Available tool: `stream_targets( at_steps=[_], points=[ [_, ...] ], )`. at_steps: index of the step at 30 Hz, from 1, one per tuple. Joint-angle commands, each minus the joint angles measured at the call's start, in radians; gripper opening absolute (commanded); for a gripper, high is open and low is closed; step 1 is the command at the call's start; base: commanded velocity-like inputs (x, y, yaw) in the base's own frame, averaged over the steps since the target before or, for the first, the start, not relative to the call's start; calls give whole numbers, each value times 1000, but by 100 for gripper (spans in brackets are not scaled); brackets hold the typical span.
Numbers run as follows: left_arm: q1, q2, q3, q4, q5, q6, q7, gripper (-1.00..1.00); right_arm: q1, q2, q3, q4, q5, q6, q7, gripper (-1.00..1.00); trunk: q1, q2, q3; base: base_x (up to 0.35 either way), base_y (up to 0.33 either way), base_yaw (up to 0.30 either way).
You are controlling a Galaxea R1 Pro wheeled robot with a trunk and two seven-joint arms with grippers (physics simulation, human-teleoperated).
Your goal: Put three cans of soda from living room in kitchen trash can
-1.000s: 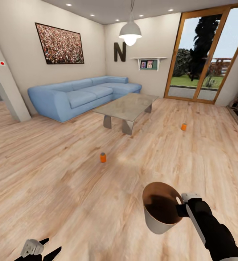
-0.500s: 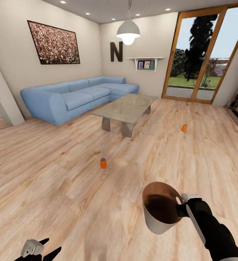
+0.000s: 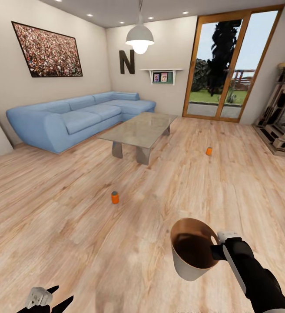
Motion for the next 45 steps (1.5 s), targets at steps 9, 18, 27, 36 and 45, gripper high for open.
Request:
stream_targets(
  at_steps=[9, 18, 27, 36, 45],
  points=[
    [0, 0, 0, 0, -1, 0, 0, 100, 0, 0, 0, 0, -7, 0, 0, -100, 0, 0, 0, 10, 0, -189],
    [0, 0, 0, 0, -1, 1, 0, 100, 0, 0, 0, 0, -7, 0, 0, -100, 0, 0, 0, 265, 0, -58],
    [0, 0, 0, 0, -1, 1, 0, 100, 0, 0, 0, 0, -7, 0, 0, -100, 0, 0, 0, 344, 0, -1],
    [0, 0, 0, 1, -1, 1, 0, 100, 0, 0, 0, 0, -7, 0, 0, -100, 0, 0, 0, 345, 54, 0],
    [0, 0, 0, 1, -1, 1, 0, 100, 0, 0, 0, 0, -7, 0, 0, -100, 0, 0, 0, 338, 82, -25]
  ],
)
